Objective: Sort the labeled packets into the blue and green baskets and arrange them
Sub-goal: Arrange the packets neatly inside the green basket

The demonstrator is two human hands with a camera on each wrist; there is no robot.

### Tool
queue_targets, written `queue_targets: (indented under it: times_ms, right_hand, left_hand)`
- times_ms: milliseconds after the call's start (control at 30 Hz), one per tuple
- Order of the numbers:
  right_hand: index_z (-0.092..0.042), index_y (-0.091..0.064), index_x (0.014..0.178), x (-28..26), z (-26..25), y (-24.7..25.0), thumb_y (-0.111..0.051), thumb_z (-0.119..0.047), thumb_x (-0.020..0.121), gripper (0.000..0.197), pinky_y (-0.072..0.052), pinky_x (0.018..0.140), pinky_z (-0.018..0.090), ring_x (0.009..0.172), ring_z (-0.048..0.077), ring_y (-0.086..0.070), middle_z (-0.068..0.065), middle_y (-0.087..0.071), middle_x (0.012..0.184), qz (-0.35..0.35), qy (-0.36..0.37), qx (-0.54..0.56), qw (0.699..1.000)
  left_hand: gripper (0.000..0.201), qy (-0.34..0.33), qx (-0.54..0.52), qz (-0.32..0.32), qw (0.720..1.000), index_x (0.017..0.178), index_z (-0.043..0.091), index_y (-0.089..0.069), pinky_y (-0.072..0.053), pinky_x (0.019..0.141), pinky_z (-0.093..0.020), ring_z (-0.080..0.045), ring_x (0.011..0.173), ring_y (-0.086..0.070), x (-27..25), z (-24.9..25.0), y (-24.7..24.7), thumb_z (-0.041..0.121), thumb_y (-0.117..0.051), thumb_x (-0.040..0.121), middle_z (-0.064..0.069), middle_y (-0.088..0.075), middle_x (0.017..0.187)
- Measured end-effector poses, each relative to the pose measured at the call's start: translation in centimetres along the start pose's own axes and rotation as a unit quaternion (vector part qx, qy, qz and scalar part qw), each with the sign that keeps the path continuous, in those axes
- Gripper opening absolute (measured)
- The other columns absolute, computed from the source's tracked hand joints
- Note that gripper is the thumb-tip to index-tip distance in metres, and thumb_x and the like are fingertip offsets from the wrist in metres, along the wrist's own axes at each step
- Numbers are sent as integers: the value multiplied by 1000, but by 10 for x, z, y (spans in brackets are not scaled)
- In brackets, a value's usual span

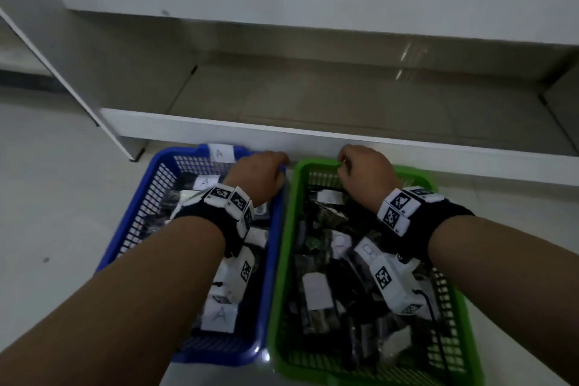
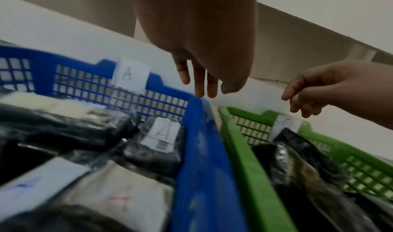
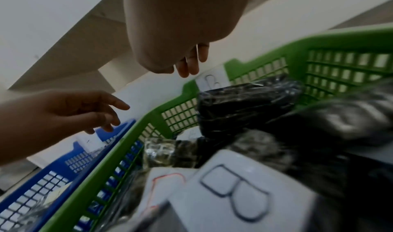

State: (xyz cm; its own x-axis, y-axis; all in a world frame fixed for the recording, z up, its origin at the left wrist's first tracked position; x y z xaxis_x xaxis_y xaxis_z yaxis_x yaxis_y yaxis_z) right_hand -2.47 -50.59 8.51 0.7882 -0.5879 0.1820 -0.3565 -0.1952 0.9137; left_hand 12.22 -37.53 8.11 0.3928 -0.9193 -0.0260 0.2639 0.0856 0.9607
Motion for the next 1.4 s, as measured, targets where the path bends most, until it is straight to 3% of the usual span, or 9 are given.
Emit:
queue_targets:
  times_ms: [133,267,367,767,933,1067,1200,1300,1400]
  right_hand:
    - [-6,-61,94,-12,45,7,-50,-14,87,15,-48,69,37,83,34,-58,16,-63,92,4,-75,48,996]
    - [-5,-60,88,-19,70,3,-52,-13,86,11,-45,72,36,84,34,-58,17,-63,90,-10,-95,74,993]
    - [-5,-63,94,-25,82,0,-54,-15,85,16,-48,77,37,89,34,-59,17,-62,96,-41,-102,89,990]
    - [-13,-53,124,-52,106,-14,-64,-24,76,51,-48,87,40,105,27,-54,11,-59,115,-195,-88,45,976]
    - [-15,-56,120,-60,106,-9,-70,-21,76,47,-35,92,35,115,30,-40,11,-49,117,-215,-68,-84,971]
    - [-12,-57,97,-60,98,-5,-72,-16,71,31,-40,80,33,98,25,-45,9,-50,103,-225,-60,-11,973]
    - [-12,-46,82,-53,88,-6,-67,-4,72,24,-35,65,31,82,25,-49,6,-53,87,-245,-57,6,968]
    - [-20,-46,87,-49,88,-3,-71,-16,66,33,-37,67,32,87,26,-48,1,-53,88,-205,-41,-50,977]
    - [-16,-49,116,-52,83,2,-73,-24,67,55,-42,83,38,105,27,-44,4,-55,110,-187,-18,-88,978]
  left_hand:
    - [36,-19,1,3,1000,124,15,-54,-47,89,-41,-30,109,-54,8,35,-26,19,-50,88,-11,-58,119]
    - [43,6,92,-109,990,131,18,-48,-41,99,-42,-31,124,-41,20,54,-37,31,-50,90,-10,-51,130]
    - [42,-17,143,-196,970,129,21,-51,-46,94,-41,-31,117,-51,34,69,-30,40,-50,91,-10,-57,128]
    - [64,-84,90,-274,954,129,22,-53,-47,91,-34,-25,111,-56,33,67,-67,67,-49,83,-6,-60,121]
    - [57,-104,63,-369,922,115,5,-65,-42,74,-25,-22,92,-58,44,72,-66,53,-61,84,-9,-63,102]
    - [45,-108,63,-395,910,87,7,-55,-33,57,-21,-19,81,-49,49,72,-71,51,-62,84,-11,-52,91]
    - [37,-116,46,-379,917,88,7,-55,-31,50,-20,-18,68,-44,42,76,-68,41,-69,82,-11,-49,87]
    - [32,-111,32,-354,928,103,-1,-64,-33,53,-22,-21,83,-51,36,75,-58,23,-71,83,-11,-56,92]
    - [47,-99,23,-313,944,126,7,-52,-38,78,-24,-24,109,-54,34,72,-52,18,-70,84,-10,-59,120]
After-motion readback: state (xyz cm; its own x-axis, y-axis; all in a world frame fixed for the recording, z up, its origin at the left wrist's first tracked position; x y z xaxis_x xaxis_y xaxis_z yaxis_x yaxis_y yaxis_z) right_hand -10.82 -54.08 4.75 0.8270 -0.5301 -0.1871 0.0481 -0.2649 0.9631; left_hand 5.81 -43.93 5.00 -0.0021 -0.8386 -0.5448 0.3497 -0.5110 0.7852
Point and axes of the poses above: each hand's wrist, its own x-axis towards the middle knuckle, its own y-axis out of the back of the hand, z = x × y, the point moved 4 cm from there along x, towards the middle knuckle
